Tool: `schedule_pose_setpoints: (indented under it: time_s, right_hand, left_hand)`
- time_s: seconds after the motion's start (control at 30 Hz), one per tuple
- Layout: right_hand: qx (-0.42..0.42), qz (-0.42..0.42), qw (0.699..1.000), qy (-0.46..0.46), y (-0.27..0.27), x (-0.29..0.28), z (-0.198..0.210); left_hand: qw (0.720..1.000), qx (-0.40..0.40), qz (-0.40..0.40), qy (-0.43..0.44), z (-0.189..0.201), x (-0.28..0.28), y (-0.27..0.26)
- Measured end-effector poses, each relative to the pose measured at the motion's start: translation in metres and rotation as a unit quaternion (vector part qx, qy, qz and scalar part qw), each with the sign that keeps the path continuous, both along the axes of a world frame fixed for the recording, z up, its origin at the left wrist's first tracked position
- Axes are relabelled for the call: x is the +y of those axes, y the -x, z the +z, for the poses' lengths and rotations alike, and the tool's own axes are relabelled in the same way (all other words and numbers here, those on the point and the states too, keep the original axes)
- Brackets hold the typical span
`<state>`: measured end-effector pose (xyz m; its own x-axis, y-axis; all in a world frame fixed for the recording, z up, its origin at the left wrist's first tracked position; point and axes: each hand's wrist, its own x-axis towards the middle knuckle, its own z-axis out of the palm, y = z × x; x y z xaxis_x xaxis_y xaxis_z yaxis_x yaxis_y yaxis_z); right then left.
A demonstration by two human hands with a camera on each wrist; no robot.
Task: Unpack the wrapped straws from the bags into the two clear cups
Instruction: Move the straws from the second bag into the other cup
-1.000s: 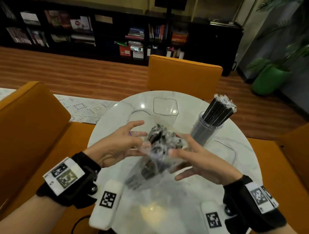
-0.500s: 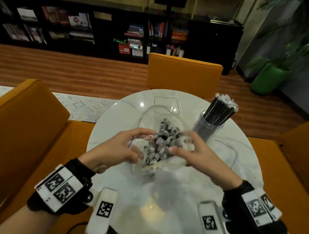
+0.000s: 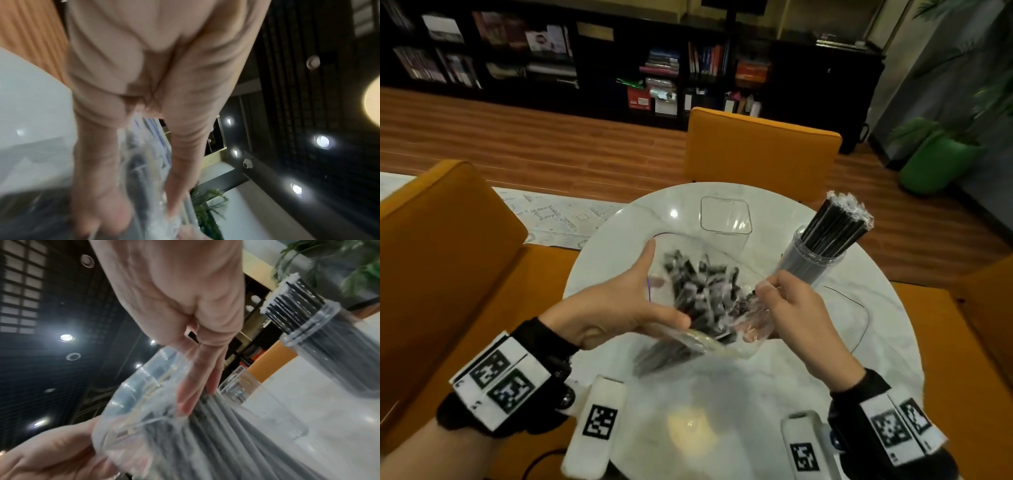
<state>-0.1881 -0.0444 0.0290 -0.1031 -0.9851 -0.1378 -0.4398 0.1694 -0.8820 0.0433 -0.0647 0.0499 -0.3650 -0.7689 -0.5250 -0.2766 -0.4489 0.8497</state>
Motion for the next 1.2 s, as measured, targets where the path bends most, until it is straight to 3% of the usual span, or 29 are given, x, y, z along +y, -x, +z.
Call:
schedule_pose_setpoints:
  time_s: [0.1,0.17,0.23,0.27,0.33,0.43,0.5,0.6,0.7,0.83,1.0,1.13,1.2]
  right_hand:
    - [-0.102,0.039,0.990,-0.084,0.000,0.009,0.010]
    - [-0.043,0.093,0.985,-0.138,0.002,0.013,0.010]
    - [0.091,0.151,0.973,-0.147,0.004,0.010,0.008]
    - [0.118,0.166,0.969,-0.139,0.005,0.005,0.006]
    - [0.047,0.168,0.974,-0.143,0.004,-0.003,0.004]
    - [-0.095,0.148,0.971,-0.164,0.000,-0.015,-0.009]
    - [-0.098,0.119,0.981,-0.120,-0.004,-0.018,-0.011]
    - [-0.089,0.087,0.991,-0.055,-0.001,-0.019,-0.005]
    - [-0.121,0.104,0.985,-0.067,0.003,-0.022,0.003]
    - [-0.038,0.148,0.986,-0.064,-0.001,-0.026,0.001]
    - [-0.070,0.056,0.996,-0.030,0.009,-0.031,-0.012]
    - [0.074,0.115,0.986,-0.098,0.019,-0.036,-0.029]
    - [0.064,0.135,0.982,-0.113,0.021,-0.036,-0.032]
  left_hand:
    - [0.998,0.003,0.024,0.065,-0.004,-0.012,-0.001]
    - [0.994,-0.009,0.039,0.097,-0.008,-0.016,0.001]
    - [0.992,-0.035,0.009,0.119,-0.016,-0.014,0.003]
    - [0.991,-0.043,-0.016,0.123,-0.020,-0.012,0.005]
    - [0.992,-0.037,-0.043,0.112,-0.025,-0.008,0.007]
    - [0.997,-0.034,0.014,0.067,-0.027,-0.009,0.007]
    - [0.994,-0.057,0.062,0.070,-0.026,-0.012,0.004]
    - [0.990,-0.066,0.066,0.106,-0.019,-0.013,0.000]
    - [0.990,-0.044,0.069,0.115,-0.023,-0.015,0.003]
    - [0.994,0.036,0.078,0.072,-0.034,-0.018,0.023]
    - [0.980,0.097,0.157,0.080,-0.048,-0.030,0.046]
    - [0.982,-0.021,0.174,0.073,-0.078,-0.045,0.050]
    - [0.988,-0.052,0.127,0.069,-0.080,-0.046,0.054]
